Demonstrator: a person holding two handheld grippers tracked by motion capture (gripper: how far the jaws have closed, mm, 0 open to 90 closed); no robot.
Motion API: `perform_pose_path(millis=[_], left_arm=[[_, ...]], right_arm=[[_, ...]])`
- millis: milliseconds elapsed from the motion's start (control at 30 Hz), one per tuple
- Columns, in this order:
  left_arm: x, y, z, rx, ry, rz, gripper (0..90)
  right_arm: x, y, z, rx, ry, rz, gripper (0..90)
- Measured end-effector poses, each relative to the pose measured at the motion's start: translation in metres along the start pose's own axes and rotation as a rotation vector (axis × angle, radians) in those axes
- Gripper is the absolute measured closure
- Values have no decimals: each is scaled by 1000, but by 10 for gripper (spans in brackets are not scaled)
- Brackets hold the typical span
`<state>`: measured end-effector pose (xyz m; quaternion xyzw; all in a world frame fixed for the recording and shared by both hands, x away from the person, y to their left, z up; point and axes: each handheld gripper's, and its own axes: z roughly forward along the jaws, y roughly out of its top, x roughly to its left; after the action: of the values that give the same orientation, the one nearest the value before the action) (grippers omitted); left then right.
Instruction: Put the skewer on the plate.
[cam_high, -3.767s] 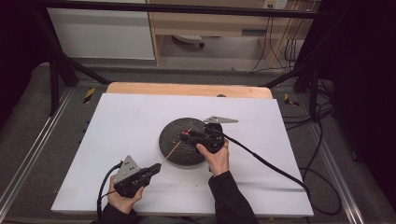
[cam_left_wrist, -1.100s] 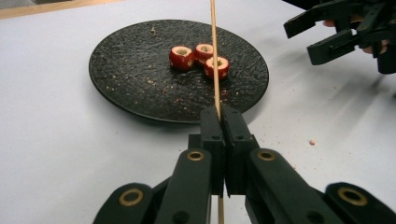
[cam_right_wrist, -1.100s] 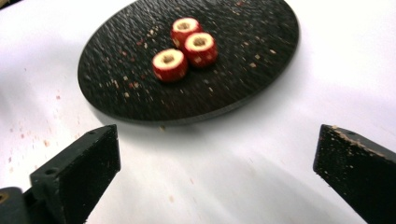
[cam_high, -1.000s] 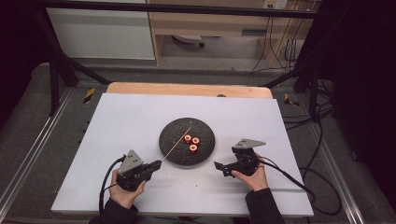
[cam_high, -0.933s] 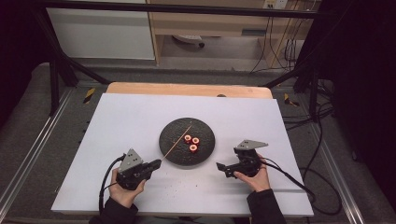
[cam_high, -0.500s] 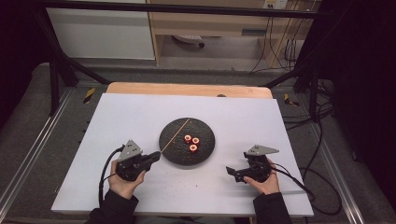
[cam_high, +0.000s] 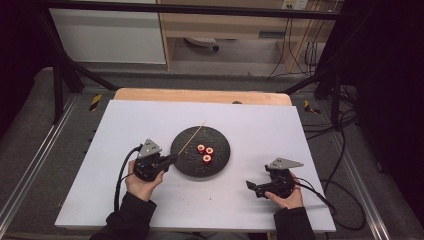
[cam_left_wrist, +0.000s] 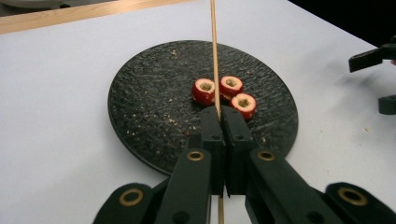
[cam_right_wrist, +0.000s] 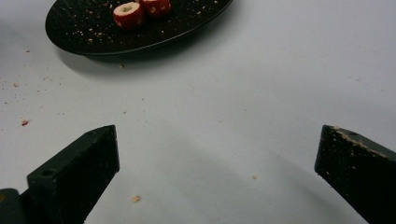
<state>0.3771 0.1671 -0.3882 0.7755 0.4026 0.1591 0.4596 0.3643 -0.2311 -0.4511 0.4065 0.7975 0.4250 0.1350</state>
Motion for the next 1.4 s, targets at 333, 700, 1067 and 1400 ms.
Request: perform_pose_path(millis=[333, 700, 1067, 1400], left_arm=[[4, 9, 37, 40, 48, -39, 883], [7, 5, 62, 67, 110, -43, 883], [4, -5, 79, 116, 144, -49, 883], [2, -8, 87, 135, 147, -68, 882]], right_arm=[[0, -1, -2, -8, 7, 2, 9], [0, -2, -3, -6, 9, 3, 9], [0, -2, -2, -7, 7, 4, 11], [1, -2, -2, -1, 7, 6, 12]])
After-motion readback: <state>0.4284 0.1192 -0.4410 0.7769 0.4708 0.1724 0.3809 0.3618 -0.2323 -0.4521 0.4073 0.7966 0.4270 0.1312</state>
